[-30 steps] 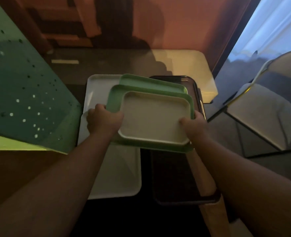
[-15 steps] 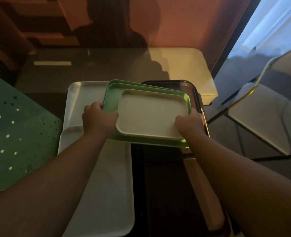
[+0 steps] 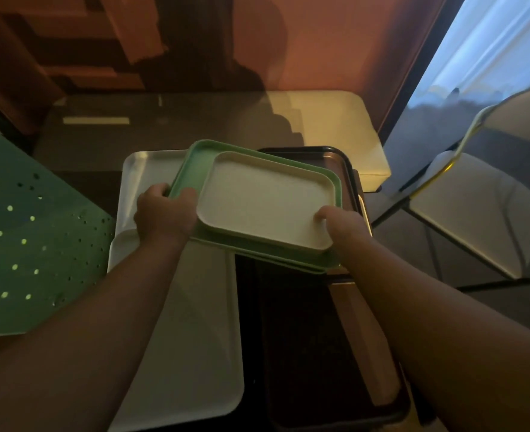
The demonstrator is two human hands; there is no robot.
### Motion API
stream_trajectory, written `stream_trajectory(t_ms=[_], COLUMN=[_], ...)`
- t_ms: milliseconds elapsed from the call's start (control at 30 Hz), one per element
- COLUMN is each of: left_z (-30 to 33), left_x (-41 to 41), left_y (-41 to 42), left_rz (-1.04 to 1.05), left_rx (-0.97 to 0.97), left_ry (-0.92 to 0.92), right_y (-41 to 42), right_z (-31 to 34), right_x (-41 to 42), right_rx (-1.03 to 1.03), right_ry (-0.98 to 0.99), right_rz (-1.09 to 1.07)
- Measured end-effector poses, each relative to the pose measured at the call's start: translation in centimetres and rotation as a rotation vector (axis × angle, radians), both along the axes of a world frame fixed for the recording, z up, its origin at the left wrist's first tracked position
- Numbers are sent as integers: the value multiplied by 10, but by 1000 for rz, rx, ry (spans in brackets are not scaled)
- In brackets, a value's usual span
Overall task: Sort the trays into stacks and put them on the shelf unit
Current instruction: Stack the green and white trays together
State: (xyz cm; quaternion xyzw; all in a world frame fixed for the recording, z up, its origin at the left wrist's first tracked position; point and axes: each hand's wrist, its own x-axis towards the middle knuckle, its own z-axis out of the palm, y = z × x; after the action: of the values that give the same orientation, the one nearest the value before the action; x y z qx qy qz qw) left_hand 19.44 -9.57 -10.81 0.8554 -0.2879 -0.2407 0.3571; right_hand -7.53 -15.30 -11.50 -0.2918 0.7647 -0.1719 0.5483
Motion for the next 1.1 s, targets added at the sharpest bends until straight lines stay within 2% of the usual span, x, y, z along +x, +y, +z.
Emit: stream_trajectory(t_ms=[167,267,367,433,533,667,733,833,1000,1100], left_z=[19,21,19,16,10,35,41,39,30,21], left_x=[-15,-33,-71,-95,-113,-128,-130,-126,-124,-128], left_y=[7,19,34,43,42,43,50,62,83,98], left_rz=[253,374,340,281,245,134,92,-11,-185,-214], left_rx=[-175,-204,-213,-195,-169,-157,-147,-124,16,97], left_ry=[308,632,1005,1100,1005,806,719,740,779,744], right_y=[38,59,86,104,124,140,138,131,136,156], right_z=[-1,-3,2,7,9,26,30,30,46,38], right_x=[-8,-14,-18,-18,-25,-58,-85,-117,-129,-119], right_rx=[-12,-71,-174,-220,-240,-297,-305,-242,-32,23], right_ry=[-183,-245,-264,-314,-464,-666,-595,-468,-322,-179], right_rz=[-211,-382,-519,-594,-646,-568,-556,-445,87,186])
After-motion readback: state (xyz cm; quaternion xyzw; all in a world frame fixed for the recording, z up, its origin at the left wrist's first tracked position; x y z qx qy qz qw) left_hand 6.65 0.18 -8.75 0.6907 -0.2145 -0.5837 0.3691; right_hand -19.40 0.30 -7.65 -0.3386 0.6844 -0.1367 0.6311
